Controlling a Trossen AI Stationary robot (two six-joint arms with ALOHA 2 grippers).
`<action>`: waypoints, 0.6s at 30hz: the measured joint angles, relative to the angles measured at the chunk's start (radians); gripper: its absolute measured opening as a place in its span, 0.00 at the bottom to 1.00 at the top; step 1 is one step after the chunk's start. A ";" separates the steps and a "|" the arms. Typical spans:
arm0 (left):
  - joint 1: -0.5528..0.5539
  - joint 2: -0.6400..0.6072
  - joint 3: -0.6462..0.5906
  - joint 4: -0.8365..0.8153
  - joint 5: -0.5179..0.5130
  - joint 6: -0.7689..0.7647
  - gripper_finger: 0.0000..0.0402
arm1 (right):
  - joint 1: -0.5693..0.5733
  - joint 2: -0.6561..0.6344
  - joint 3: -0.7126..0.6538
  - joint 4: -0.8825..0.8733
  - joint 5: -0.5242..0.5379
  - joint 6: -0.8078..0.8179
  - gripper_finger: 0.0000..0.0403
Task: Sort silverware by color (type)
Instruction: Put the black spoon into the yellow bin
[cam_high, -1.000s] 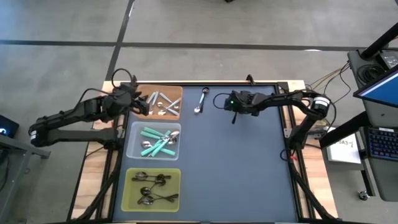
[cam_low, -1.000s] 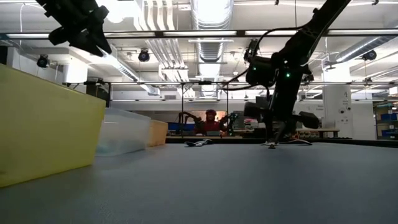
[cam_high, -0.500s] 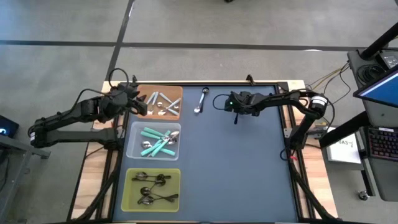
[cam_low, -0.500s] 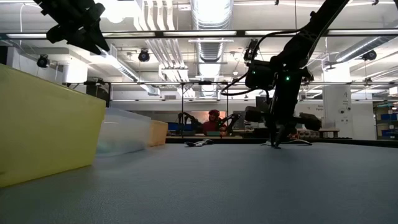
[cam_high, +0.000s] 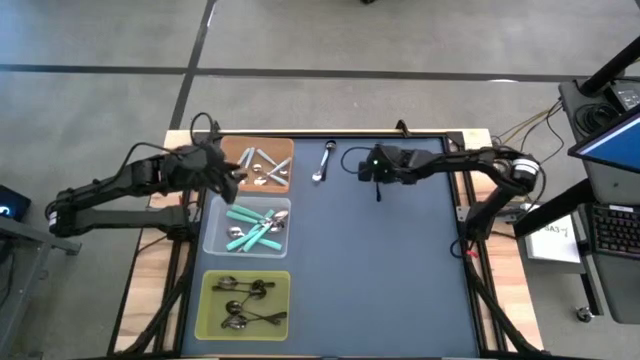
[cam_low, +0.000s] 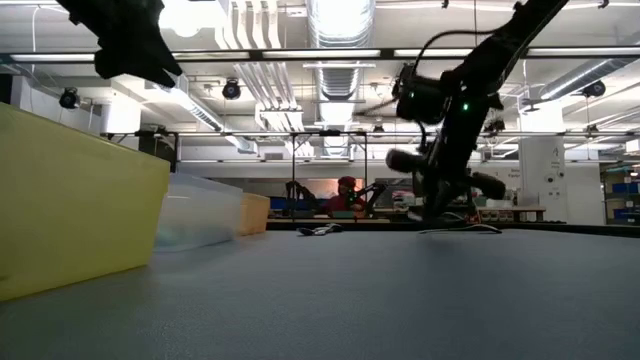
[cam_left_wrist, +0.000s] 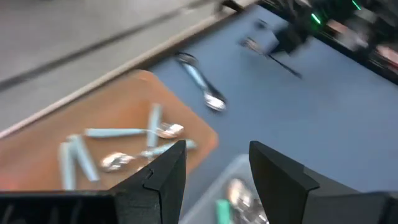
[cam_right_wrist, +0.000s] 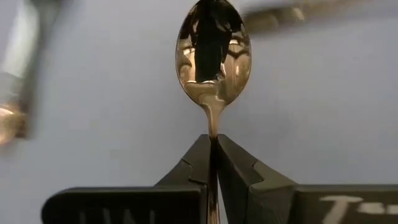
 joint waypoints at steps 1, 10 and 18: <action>0.000 0.003 0.000 0.001 0.031 0.010 0.39 | 0.000 -0.018 0.000 0.012 -0.009 -0.010 0.02; 0.000 0.066 -0.015 0.066 0.076 0.014 0.39 | 0.044 -0.154 0.001 0.314 -0.105 -0.146 0.02; 0.000 0.196 -0.085 0.455 0.189 0.020 0.39 | 0.143 -0.183 0.003 0.618 -0.120 -0.297 0.02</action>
